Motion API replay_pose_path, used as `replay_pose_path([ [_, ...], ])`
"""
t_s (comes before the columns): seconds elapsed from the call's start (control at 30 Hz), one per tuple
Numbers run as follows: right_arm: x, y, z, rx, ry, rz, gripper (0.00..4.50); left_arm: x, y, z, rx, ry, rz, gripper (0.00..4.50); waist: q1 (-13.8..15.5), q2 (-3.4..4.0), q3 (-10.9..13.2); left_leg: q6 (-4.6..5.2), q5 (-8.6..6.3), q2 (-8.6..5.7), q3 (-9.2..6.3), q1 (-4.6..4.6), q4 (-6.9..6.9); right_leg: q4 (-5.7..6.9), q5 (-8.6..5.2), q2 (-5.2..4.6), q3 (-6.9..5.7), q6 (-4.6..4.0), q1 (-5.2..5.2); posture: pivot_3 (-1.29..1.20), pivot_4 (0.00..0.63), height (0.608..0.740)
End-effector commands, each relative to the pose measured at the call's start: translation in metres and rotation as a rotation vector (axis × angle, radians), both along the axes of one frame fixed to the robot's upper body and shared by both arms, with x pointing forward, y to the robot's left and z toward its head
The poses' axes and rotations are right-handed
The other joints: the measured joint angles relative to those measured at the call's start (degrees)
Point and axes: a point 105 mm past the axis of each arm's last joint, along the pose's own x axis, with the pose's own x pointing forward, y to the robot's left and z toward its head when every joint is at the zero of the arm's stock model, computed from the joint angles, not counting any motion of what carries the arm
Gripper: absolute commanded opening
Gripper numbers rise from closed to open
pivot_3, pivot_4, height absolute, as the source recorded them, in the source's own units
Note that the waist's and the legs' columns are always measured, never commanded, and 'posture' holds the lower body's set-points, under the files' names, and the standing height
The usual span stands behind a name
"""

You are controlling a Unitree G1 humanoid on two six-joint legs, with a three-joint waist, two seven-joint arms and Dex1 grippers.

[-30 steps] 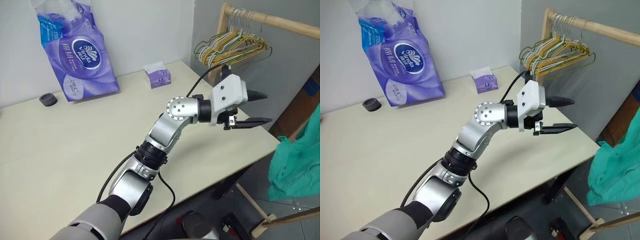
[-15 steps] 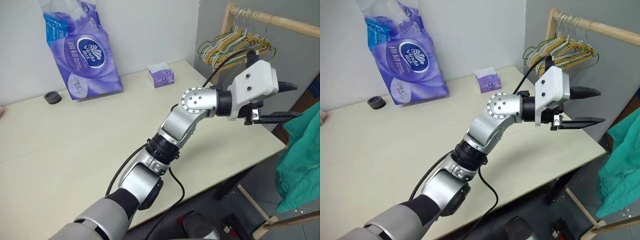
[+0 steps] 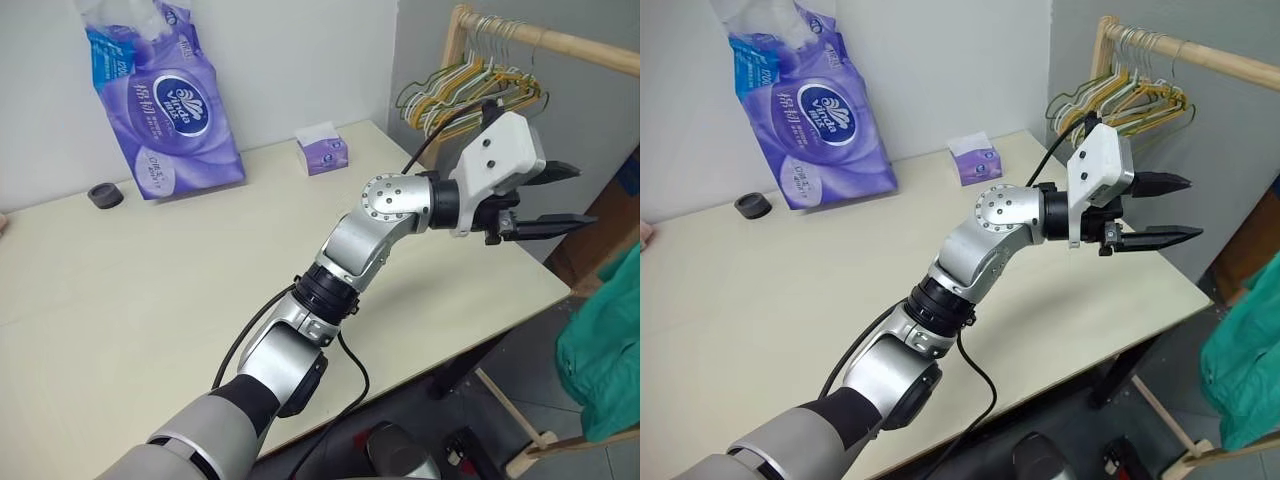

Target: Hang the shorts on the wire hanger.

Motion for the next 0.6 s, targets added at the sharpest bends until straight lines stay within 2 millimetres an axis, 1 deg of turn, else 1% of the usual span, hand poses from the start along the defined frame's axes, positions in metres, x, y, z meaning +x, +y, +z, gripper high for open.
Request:
replay_pose_path([
  [0.03,-0.008,0.007,0.034,-0.154,-0.103,-0.107,4.47,0.010,0.010,0.003,-0.017,0.010,0.049,2.97,0.1,0.05,0.0,0.00,0.00,0.00,0.00,0.00,0.00,0.00,0.00,0.00,0.00,0.00,-0.01,-0.52,0.052,0.740],
  [0.07,-0.007,0.015,0.044,-0.233,-0.118,-0.093,4.47,0.015,0.014,0.000,-0.010,0.019,0.073,2.97,0.3,0.10,0.0,-0.01,0.01,0.00,-0.02,0.00,0.00,0.01,0.00,0.00,0.01,0.00,-0.01,-0.52,0.050,0.740],
  [0.13,-0.001,0.030,0.053,-0.326,-0.145,-0.051,4.47,0.026,0.024,-0.008,0.008,0.042,0.126,2.97,0.5,0.27,-0.1,-0.01,0.01,0.00,-0.02,0.02,0.00,0.03,0.00,0.00,0.03,0.00,-0.02,-0.51,0.049,0.740],
  [0.17,0.002,0.037,0.060,-0.400,-0.165,-0.035,4.47,0.033,0.030,-0.015,0.024,0.055,0.170,2.97,0.7,0.35,-0.1,-0.01,0.01,0.00,-0.02,0.04,0.01,0.06,0.00,0.01,0.04,0.01,-0.02,-0.49,0.038,0.740],
  [0.2,0.007,0.050,0.067,-0.506,-0.183,0.017,4.47,0.041,0.039,-0.024,0.046,0.063,0.217,2.97,0.9,0.43,-0.2,-0.01,0.01,0.00,-0.05,0.05,0.01,0.08,0.00,0.01,0.04,0.01,-0.03,-0.48,0.036,0.740],
  [0.23,0.016,0.069,0.070,-0.622,-0.218,0.091,4.47,0.051,0.055,-0.036,0.065,0.092,0.283,2.97,1.1,0.54,-0.3,-0.01,0.01,0.00,-0.08,0.06,0.01,0.08,0.01,0.01,0.04,0.01,-0.03,-0.47,0.033,0.740],
  [0.3,0.031,0.108,0.068,-0.819,-0.288,0.264,4.47,0.066,0.084,-0.055,0.100,0.124,0.418,2.97,1.2,0.73,-0.4,-0.03,0.02,0.04,-0.22,0.20,0.01,0.12,0.00,0.10,0.11,0.01,-0.02,-0.45,0.029,0.740],
  [0.33,0.035,0.120,0.063,-0.849,-0.326,0.323,4.47,0.072,0.096,-0.061,0.101,0.132,0.479,2.97,1.2,0.73,-0.4,-0.04,0.03,0.05,-0.33,0.28,0.02,0.16,0.00,0.19,0.19,0.01,0.00,-0.42,0.026,0.740],
  [0.4,0.045,0.143,0.045,-0.899,-0.351,0.457,4.47,0.087,0.120,-0.069,0.068,0.200,0.635,2.97,2.0,0.75,-0.4,-0.11,0.06,0.01,-0.53,0.45,0.07,0.23,0.01,0.19,0.16,0.03,0.00,-0.40,0.021,0.740],
  [0.47,0.058,0.180,0.013,-0.906,-0.385,0.658,4.47,0.109,0.167,-0.087,0.033,0.227,0.941,2.97,3.3,0.48,-0.5,-0.08,0.05,-0.01,-0.69,0.34,0.14,0.26,0.07,-0.02,0.05,0.09,-0.01,-0.36,0.015,0.740],
  [0.5,0.063,0.192,0.000,-0.871,-0.421,0.719,4.47,0.114,0.189,-0.097,0.024,0.230,1.074,2.97,3.9,0.25,-0.7,-0.09,0.05,0.00,-0.79,0.27,0.17,0.25,0.12,-0.08,0.00,0.07,-0.04,-0.33,0.009,0.740],
  [0.53,0.068,0.201,-0.012,-0.843,-0.444,0.748,4.47,0.115,0.209,-0.105,0.012,0.245,1.182,2.97,4.5,0.07,-0.8,-0.16,0.09,0.02,-0.91,0.27,0.19,0.26,0.24,-0.11,0.02,-0.13,-0.05,-0.31,0.007,0.740],
  [0.6,0.076,0.215,-0.031,-0.835,-0.483,0.799,4.47,0.110,0.241,-0.119,0.002,0.235,1.352,2.97,5.8,0.01,-0.9,-0.22,0.13,-0.02,-1.11,0.25,0.24,0.33,0.26,-0.24,0.01,-0.15,-0.06,-0.27,0.001,0.740],
])
